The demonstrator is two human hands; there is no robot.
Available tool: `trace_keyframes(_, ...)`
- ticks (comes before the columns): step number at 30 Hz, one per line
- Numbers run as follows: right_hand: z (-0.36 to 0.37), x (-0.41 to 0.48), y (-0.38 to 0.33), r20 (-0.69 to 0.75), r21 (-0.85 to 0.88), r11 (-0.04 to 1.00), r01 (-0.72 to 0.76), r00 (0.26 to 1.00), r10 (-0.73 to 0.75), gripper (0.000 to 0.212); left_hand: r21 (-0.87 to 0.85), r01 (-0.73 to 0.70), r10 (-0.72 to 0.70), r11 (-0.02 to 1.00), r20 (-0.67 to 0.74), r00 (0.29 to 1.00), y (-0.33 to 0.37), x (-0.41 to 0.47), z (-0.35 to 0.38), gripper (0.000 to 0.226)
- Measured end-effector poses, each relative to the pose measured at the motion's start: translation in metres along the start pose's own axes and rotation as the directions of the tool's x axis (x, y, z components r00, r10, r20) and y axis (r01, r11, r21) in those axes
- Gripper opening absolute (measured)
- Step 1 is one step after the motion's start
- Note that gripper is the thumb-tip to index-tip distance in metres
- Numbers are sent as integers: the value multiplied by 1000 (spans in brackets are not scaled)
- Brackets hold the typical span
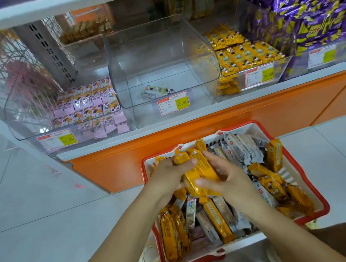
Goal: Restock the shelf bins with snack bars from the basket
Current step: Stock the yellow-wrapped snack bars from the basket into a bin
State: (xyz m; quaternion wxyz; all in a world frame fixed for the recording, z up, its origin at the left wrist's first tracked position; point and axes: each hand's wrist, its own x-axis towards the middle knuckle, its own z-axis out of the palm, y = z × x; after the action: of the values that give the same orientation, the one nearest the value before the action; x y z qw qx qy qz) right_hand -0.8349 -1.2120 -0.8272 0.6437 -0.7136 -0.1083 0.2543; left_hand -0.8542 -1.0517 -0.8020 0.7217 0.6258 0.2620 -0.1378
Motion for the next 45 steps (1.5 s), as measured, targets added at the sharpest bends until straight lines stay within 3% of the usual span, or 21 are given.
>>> trace_keyframes(5, -19, 11, 1, 24, 268, 949, -163, 986, 163, 60, -331, 66, -46, 941, 70, 996, 8, 2, -5, 23)
trace_keyframes(8, -26, 13, -1, 16, 372, 918, -137, 990, 142, 40, -408, 86, -53, 909, 92, 994, 8, 3, -7, 16)
trace_keyframes(13, -30, 10, -3, -93, 210, 976, -54, 993, 75, 54, -476, 111, -66, 872, 112, 992, 10, 6, -11, 39)
trace_keyframes(15, -29, 9, -5, -134, 121, 993, 6, 991, 10, 57, -475, 122, -65, 871, 135, 989, 11, 5, -10, 32)
trace_keyframes(18, -27, 7, -10, -171, 92, 991, 95, 982, -78, 49, -452, 130, -50, 882, 185, 981, 12, 3, -8, 20)
trace_keyframes(22, -21, 6, -12, -224, -62, 983, 173, 957, -182, 44, -408, 146, -45, 902, 246, 968, 12, 1, -5, 33)
trace_keyframes(27, -14, 2, -15, -115, -262, 939, 221, 959, -258, 57, -510, 159, -20, 846, 266, 964, 12, 0, -3, 29)
trace_keyframes(30, -14, -1, -20, -83, -182, 959, 215, 969, -233, 66, -552, 132, 2, 823, 236, 972, 13, 1, -2, 35)
trace_keyframes(33, -14, -2, -22, -40, -75, 979, 187, 981, -191, 60, -566, 98, 16, 819, 192, 981, 14, -1, 0, 38)
trace_keyframes(37, -8, 1, -26, -29, -274, 941, 197, 977, -213, 86, -557, -18, 84, 830, 93, 992, 17, -1, 9, 45)
trace_keyframes(41, -8, 12, -45, -145, -462, 844, 272, 916, -375, 80, -552, -135, 222, 823, 94, 970, 36, -2, 20, 25)
trace_keyframes(43, -17, 21, -59, -199, -439, 843, 312, 881, -430, 70, -482, -208, 294, 851, 109, 950, 55, -3, 22, 25)
trace_keyframes(45, -32, 31, -75, -275, -401, 846, 352, 834, -478, 65, -198, -375, 387, 906, 22, 922, 74, -3, 19, 28)
